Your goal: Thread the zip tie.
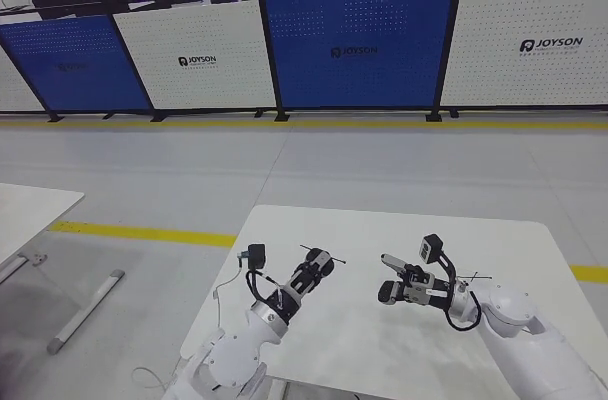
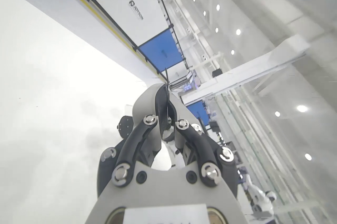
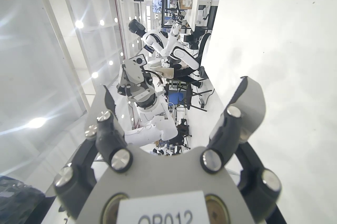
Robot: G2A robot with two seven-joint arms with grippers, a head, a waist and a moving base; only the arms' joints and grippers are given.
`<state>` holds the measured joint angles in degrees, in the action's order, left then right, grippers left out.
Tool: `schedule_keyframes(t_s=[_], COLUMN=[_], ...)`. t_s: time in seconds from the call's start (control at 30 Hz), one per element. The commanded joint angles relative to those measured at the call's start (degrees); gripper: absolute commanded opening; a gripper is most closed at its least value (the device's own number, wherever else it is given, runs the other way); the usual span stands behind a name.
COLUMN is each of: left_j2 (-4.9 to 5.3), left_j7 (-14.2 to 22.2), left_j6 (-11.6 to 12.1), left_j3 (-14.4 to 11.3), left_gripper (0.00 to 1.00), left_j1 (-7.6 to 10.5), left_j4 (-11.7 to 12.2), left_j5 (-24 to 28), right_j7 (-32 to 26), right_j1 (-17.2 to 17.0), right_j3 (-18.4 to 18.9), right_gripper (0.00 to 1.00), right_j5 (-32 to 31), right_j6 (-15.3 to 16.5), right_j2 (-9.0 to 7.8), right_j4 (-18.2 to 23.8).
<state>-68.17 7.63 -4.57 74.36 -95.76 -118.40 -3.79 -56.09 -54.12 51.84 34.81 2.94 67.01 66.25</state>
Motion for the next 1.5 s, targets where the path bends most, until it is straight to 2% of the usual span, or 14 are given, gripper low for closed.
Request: schedule_keyframes(t_s=[0.0, 0.4, 0.47, 0.57, 0.67, 0.97, 1.07, 1.2, 1.27, 1.37, 1.47], left_j2=[-0.03, -0.03, -0.1, -0.06, 0.18, 0.18, 0.19, 0.35, 0.37, 0.33, -0.01], left_j7=[-0.6, -0.6, -1.3, -2.2, -1.1, -1.1, -0.2, 2.7, 3.6, 3.5, 2.8], left_j6=[0.1, 0.1, 1.3, 5.6, 7.6, 7.5, 5.9, 2.1, 1.3, 0.9, -0.4], left_j3=[-0.1, -0.1, 0.0, 1.4, 3.5, 3.4, 2.7, 0.7, -0.3, -2.2, -4.6], left_gripper=[0.0, 0.0, 0.0, 0.0, 0.0, 0.0, 0.0, 0.0, 0.0, 0.0, 0.0], left_j1=[0.03, 0.03, -0.08, -2.62, -5.26, -5.21, -4.07, -1.96, -1.07, 0.38, 2.08], left_j4=[0.1, 0.1, -1.2, -5.2, -7.1, -7.0, -5.6, -2.7, -1.3, 2.0, 5.7], left_j5=[0.1, 0.1, 1.1, 3.9, 5.1, 5.0, 3.4, -2.5, -4.6, -9.0, -9.7], right_j7=[0.0, 0.0, 0.0, 0.0, 0.0, 0.0, 0.0, 0.0, 0.0, 0.0, 0.0], right_j1=[0.0, 0.0, 0.0, 0.0, 0.0, 0.0, 0.0, 0.0, 0.0, 0.0, 0.0], right_j3=[0.0, 0.0, 0.0, 0.0, 0.0, 0.0, 0.0, 0.0, 0.0, 0.0, 0.0], right_gripper=[1.0, 1.0, 1.0, 1.0, 1.0, 1.0, 1.0, 1.0, 1.0, 1.0, 1.0], right_j5=[0.0, 0.0, 0.0, 0.0, 0.0, 0.0, 0.0, 0.0, 0.0, 0.0, 0.0], right_j6=[0.0, 0.0, 0.0, 0.0, 0.0, 0.0, 0.0, 0.0, 0.0, 0.0, 0.0], right_j2=[0.0, 0.0, 0.0, 0.0, 0.0, 0.0, 0.0, 0.0, 0.0, 0.0, 0.0], right_j4=[0.0, 0.0, 0.0, 0.0, 0.0, 0.0, 0.0, 0.0, 0.0, 0.0, 0.0])
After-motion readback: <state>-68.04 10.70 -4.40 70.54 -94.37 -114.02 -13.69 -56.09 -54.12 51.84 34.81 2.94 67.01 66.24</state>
